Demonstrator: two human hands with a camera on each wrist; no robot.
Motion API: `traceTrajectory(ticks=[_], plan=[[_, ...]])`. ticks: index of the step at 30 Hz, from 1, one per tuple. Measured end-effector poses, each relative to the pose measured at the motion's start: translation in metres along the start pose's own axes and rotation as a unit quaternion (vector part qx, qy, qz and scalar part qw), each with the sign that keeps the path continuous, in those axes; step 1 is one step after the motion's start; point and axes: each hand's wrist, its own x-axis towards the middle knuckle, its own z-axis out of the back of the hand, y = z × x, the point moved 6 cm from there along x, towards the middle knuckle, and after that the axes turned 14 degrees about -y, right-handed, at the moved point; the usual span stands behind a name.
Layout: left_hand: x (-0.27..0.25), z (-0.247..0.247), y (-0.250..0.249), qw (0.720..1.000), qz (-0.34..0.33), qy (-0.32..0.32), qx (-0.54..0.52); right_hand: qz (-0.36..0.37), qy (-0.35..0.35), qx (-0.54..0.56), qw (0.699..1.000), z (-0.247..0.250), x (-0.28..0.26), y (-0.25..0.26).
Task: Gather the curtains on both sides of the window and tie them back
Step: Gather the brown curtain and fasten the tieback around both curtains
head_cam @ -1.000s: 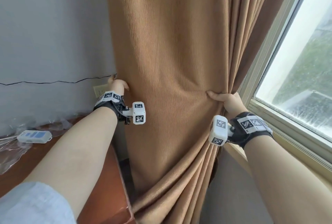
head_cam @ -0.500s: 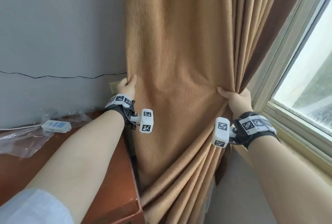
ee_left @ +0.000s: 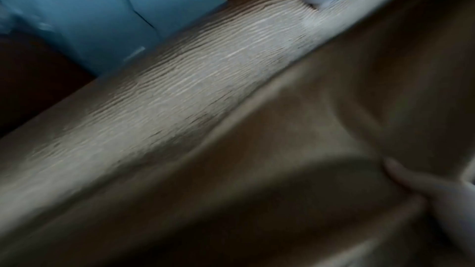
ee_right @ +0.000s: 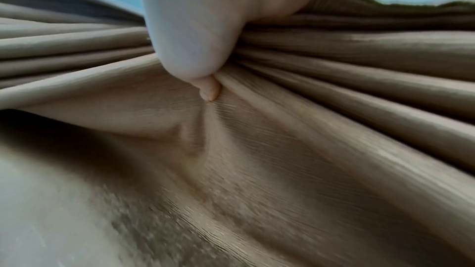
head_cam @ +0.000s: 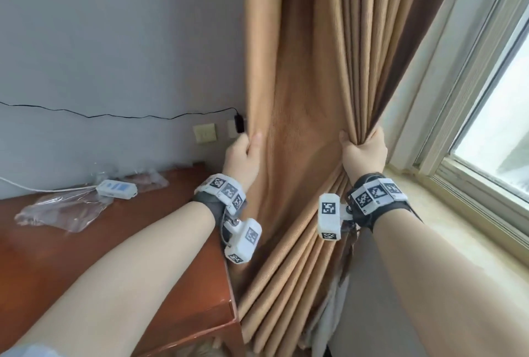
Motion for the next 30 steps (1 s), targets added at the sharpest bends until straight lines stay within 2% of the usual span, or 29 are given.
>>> traceTrajectory(ticks=[5, 11, 16, 21, 24, 27, 30], plan=[[-0.040, -0.027, -0.044, 0.986, -0.129, 0.100, 0.020, 0.006, 0.014, -0.002, 1.000, 0.003, -0.004, 0.004], [-0.070, -0.048, -0.079, 0.965, -0.207, 0.161, 0.027, 0.004, 0.024, 0.021, 0.999, 0.009, -0.009, 0.005], [-0.076, -0.070, -0.081, 0.957, -0.215, 0.191, 0.045, 0.010, 0.062, 0.062, 0.996, 0.010, -0.017, 0.005], [-0.080, -0.089, -0.079, 0.952, -0.198, 0.225, 0.067, -0.055, 0.124, 0.149, 0.979, 0.010, -0.023, 0.003], [-0.082, -0.094, -0.080, 0.950, -0.191, 0.238, 0.070, -0.064, 0.150, 0.185, 0.969, 0.013, -0.024, 0.008], [-0.085, -0.098, -0.078, 0.944, -0.184, 0.263, 0.074, -0.026, 0.173, 0.135, 0.975, 0.014, -0.027, 0.010], [-0.089, -0.103, -0.072, 0.942, -0.166, 0.284, 0.063, 0.017, 0.129, 0.051, 0.990, 0.016, -0.026, 0.011]])
